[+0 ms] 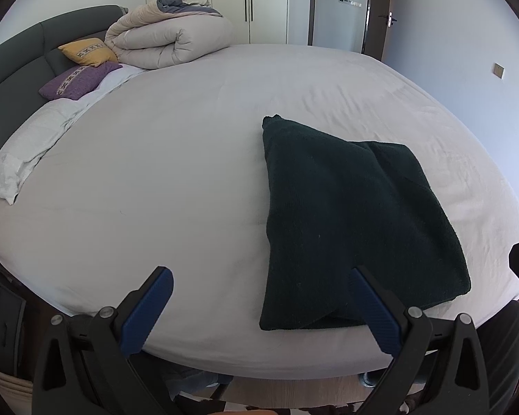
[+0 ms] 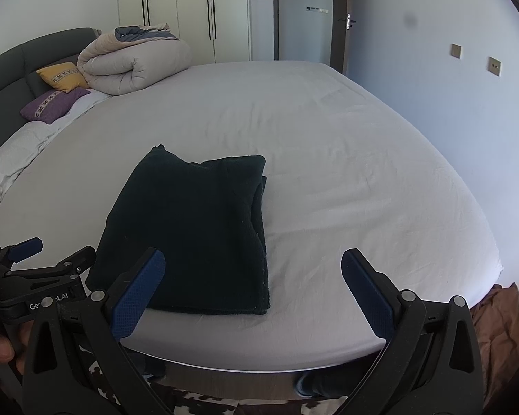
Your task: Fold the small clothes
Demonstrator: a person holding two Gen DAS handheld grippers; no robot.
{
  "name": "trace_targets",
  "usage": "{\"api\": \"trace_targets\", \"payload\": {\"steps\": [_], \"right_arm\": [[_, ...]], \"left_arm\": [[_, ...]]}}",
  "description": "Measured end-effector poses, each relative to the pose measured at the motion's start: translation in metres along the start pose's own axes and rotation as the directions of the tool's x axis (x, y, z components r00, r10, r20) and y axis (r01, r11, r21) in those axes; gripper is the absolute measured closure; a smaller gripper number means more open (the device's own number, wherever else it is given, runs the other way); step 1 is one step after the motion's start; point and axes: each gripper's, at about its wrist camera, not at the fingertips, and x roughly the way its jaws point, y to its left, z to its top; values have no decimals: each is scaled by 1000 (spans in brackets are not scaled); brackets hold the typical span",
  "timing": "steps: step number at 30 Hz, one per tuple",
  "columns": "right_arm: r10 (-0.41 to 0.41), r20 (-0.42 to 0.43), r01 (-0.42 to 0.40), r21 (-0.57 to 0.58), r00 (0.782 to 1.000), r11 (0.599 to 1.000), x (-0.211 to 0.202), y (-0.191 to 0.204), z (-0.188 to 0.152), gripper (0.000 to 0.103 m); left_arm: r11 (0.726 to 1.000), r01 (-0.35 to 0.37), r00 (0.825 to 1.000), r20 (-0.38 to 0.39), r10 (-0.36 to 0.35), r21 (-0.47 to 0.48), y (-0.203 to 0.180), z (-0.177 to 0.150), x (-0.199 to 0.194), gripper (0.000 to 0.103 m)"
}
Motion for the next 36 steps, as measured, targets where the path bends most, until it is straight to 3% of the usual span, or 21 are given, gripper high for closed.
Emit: {"api": "trace_targets", "payload": {"steps": [36], "right_arm": [[-7, -19, 8, 12, 1000, 1000, 18, 10, -5, 0]], "left_arm": [[1000, 6, 1000, -12, -6, 6, -2, -5, 6, 0]]}}
